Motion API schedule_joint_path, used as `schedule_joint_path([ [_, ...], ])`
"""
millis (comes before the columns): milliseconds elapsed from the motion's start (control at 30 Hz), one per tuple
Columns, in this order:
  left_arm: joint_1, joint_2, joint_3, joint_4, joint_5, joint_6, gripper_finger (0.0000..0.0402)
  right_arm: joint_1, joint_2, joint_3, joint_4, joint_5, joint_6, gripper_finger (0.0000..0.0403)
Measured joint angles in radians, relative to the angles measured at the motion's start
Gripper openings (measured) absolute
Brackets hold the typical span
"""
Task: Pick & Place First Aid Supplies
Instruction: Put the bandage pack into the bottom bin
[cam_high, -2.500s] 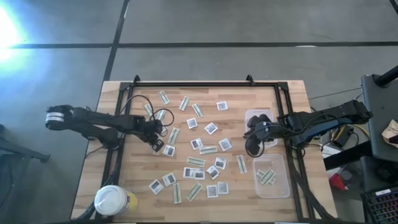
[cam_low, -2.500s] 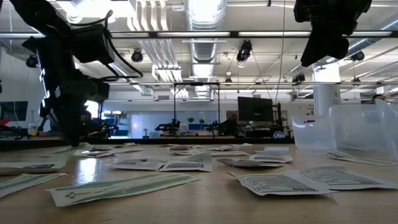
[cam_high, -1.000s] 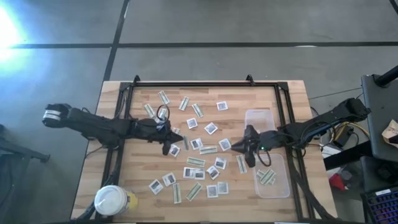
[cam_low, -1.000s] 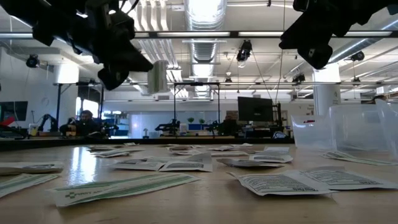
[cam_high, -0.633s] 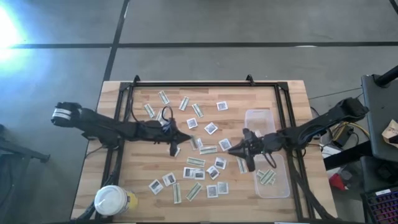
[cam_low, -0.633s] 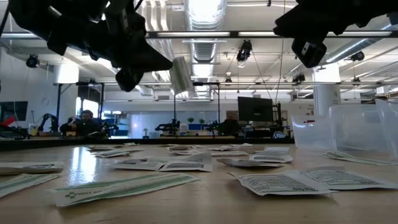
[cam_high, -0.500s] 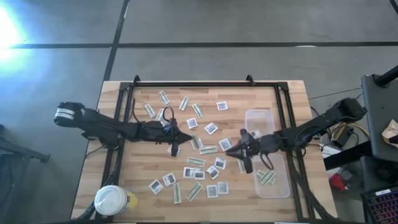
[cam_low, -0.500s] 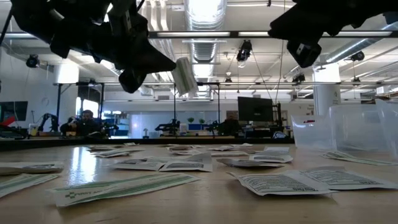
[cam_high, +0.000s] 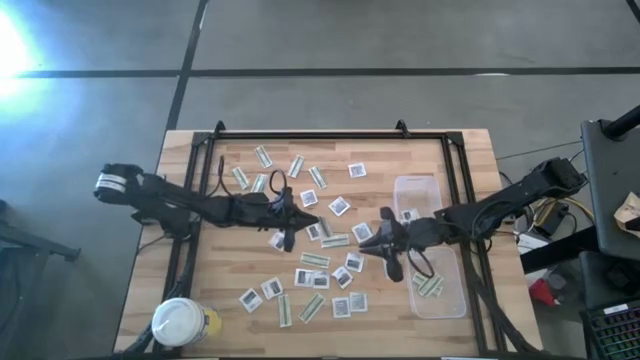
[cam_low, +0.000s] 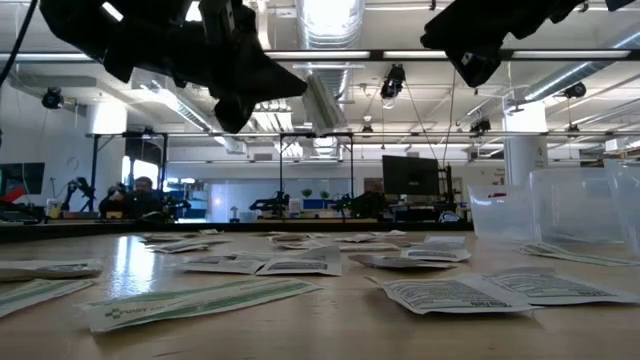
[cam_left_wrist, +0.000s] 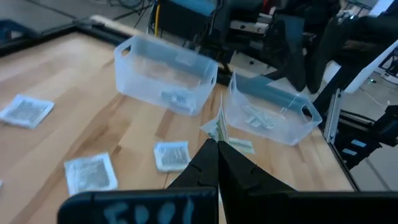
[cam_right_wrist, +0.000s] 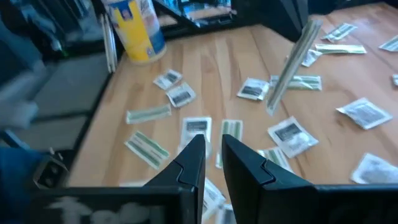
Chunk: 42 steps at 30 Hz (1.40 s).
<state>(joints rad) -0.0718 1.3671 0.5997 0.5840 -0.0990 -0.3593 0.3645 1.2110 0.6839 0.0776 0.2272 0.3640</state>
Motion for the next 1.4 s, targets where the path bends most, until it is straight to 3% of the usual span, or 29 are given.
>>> schedule_joint_path([
  [133, -0.005, 0.02, 0.034, 0.001, 0.0, 0.032, 0.0, 0.0, 0.001, 0.032, -0.121, 0.0, -0.079, 0.0052],
  [400, -0.011, 0.096, 0.1, 0.001, -0.018, 0.075, 0.0, -0.002, 0.002, 0.034, -0.119, 0.012, -0.088, 0.0054],
  [567, -0.012, 0.162, 0.139, 0.012, -0.034, 0.093, 0.0, -0.003, 0.002, 0.034, -0.119, 0.06, -0.091, 0.008],
  [767, -0.03, 0.228, 0.192, 0.045, -0.034, 0.121, 0.0, -0.003, 0.002, 0.033, -0.12, 0.212, -0.111, 0.0122],
  [1067, -0.038, 0.29, 0.249, 0.114, -0.058, 0.18, 0.0, -0.003, 0.002, 0.032, -0.095, 0.251, -0.104, 0.0161],
  [1400, -0.038, 0.296, 0.266, 0.168, -0.061, 0.213, 0.0, -0.003, 0.002, 0.032, -0.097, 0.297, -0.088, 0.0166],
])
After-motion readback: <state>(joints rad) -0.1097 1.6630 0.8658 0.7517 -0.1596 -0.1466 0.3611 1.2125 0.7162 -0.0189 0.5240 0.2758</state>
